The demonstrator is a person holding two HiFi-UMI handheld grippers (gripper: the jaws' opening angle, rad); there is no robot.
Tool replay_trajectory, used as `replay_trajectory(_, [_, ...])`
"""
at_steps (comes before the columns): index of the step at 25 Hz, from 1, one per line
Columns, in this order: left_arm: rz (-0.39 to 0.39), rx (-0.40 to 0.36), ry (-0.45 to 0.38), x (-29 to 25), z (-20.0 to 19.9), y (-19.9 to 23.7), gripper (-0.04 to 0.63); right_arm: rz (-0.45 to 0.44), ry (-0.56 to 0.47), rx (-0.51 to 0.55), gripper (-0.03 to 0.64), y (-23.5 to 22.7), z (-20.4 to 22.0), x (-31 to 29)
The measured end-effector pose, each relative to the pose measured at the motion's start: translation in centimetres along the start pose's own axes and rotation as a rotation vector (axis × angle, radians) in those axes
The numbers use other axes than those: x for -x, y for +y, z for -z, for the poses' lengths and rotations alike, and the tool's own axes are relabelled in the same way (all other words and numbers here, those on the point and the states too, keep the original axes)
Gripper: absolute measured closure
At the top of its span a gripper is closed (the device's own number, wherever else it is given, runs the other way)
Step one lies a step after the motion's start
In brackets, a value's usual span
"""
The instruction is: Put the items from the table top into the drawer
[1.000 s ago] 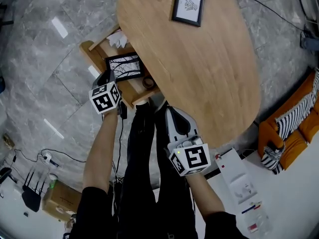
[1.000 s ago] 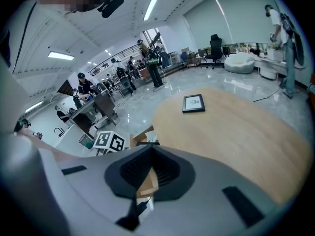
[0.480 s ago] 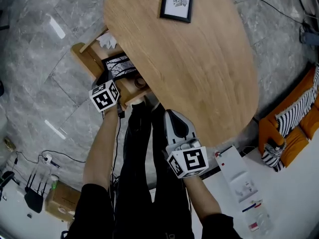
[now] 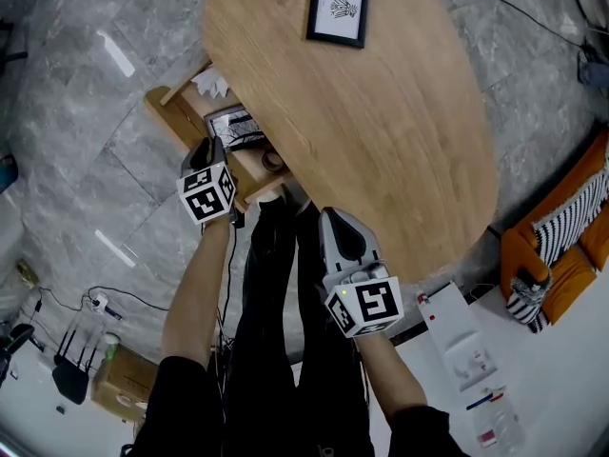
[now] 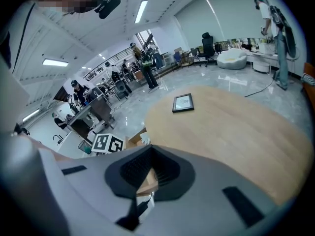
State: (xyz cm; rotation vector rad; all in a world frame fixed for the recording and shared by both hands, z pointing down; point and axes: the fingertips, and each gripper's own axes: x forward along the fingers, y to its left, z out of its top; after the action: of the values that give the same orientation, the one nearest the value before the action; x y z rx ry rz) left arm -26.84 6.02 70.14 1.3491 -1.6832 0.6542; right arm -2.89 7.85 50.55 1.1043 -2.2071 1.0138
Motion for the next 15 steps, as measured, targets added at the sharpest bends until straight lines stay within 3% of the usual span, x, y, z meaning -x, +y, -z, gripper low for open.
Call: replay_trajectory(15, [0.072,-0.091,-0.048,2.5,-4.0,-4.0,0.581,0.003,-0.038,-0.031,0.609,-0.5,-1.6,1.0])
